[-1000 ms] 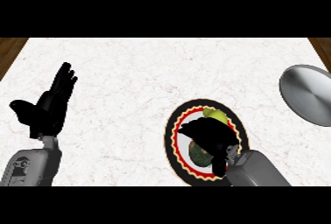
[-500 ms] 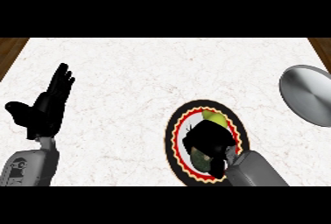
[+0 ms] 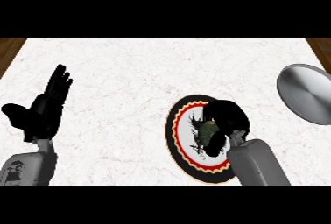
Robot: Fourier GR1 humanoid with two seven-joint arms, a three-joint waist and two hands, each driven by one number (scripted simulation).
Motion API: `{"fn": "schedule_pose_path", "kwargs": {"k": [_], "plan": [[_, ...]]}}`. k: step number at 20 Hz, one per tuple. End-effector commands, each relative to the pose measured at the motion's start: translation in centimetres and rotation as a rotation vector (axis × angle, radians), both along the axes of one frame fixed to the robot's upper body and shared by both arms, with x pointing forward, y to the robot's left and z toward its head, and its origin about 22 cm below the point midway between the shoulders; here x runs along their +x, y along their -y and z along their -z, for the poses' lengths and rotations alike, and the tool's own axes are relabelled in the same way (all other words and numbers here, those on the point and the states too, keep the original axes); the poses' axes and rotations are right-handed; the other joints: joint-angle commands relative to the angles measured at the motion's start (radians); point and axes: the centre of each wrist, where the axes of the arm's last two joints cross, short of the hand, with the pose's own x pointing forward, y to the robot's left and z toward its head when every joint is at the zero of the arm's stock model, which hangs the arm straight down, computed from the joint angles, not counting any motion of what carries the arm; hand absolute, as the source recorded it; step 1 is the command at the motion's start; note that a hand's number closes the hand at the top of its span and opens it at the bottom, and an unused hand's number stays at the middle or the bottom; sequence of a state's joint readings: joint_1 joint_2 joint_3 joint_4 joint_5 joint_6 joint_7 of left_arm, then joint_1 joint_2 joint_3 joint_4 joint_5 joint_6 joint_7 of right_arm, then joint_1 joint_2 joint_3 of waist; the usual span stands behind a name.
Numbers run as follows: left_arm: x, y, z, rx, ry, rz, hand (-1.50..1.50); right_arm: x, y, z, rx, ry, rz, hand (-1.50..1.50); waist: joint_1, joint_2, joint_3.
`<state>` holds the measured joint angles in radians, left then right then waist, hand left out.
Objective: Pick the squash from the plate and place it in the pan
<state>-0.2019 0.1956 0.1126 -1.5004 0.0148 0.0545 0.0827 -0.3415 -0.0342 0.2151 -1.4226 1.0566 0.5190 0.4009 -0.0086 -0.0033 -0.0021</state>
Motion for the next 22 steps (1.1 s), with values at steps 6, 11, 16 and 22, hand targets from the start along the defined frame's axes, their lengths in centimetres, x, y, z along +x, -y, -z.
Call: {"fn": "schedule_pose_path", "kwargs": {"k": [6, 11, 16, 22], "plan": [[1.1, -0.6, -0.7, -0.010, -0.005, 0.015, 0.00, 0.7, -3.2, -6.7, 0.004, 0.479, 0.426, 1.50, 0.010, 0.003, 0.001], [0.2, 1.6, 0.7, -0.012, 0.010, 0.013, 0.00, 1.4, -2.6, -10.9, 0.063, 0.620, 0.536, 1.50, 0.012, 0.002, 0.002], [1.2, -0.3, -0.8, 0.007, 0.001, 0.008, 0.00, 2.3, 2.2, -13.5, 0.121, 0.746, 0.639, 1.50, 0.007, 0.002, 0.002], [-0.1, -0.1, -0.2, 0.009, 0.007, 0.003, 0.00, 2.7, 10.8, -14.8, 0.329, 0.816, 0.764, 1.50, 0.010, 0.003, 0.003]]}}
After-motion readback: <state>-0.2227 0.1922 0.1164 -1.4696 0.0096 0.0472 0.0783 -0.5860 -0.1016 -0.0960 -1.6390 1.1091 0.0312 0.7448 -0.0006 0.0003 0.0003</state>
